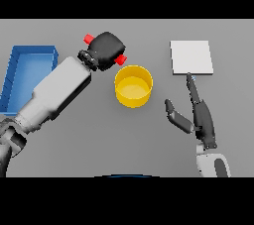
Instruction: Pick up the red beaker and tilt it to pour out 1 green nut into yellow bowl. Pick up the yellow bowl and place it on the metallic measuring scale.
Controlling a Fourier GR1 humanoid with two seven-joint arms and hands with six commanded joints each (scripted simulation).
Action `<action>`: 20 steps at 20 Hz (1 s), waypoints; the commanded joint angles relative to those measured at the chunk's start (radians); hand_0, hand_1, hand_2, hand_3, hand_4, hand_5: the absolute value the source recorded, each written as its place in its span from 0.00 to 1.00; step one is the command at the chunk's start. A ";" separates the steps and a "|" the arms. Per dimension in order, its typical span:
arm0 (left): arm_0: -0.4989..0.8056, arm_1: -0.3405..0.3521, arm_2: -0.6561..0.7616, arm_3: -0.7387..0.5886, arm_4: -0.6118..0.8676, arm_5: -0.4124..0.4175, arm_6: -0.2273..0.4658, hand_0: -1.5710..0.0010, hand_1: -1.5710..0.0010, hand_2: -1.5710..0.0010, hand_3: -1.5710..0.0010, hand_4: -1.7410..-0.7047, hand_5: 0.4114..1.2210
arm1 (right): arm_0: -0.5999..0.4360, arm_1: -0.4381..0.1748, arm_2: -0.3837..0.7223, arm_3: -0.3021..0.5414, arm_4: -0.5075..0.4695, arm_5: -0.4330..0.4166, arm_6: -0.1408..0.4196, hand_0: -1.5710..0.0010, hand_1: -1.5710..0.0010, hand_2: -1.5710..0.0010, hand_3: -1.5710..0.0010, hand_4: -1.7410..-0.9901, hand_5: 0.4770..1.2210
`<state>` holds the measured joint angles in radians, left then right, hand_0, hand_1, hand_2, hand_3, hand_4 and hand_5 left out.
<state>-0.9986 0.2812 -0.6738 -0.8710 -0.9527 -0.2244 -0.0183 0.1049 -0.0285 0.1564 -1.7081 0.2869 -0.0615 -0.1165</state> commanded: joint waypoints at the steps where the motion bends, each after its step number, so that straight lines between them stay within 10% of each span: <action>1: -0.016 0.001 -0.022 0.006 -0.019 -0.023 -0.011 0.00 0.00 0.00 0.00 0.10 0.99 | 0.004 0.001 0.003 -0.007 0.002 -0.001 -0.011 1.00 1.00 1.00 1.00 0.91 0.27; 20: -0.194 -0.084 -0.343 0.170 -0.373 -0.018 -0.028 0.00 0.00 0.00 0.00 0.01 1.00 | -0.008 0.013 0.012 0.023 0.029 -0.020 -0.019 1.00 1.00 1.00 1.00 0.88 0.27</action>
<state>-1.1930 0.1972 -1.0169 -0.7016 -1.3258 -0.2427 -0.0464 0.0962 -0.0147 0.1683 -1.6853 0.3157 -0.0811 -0.1357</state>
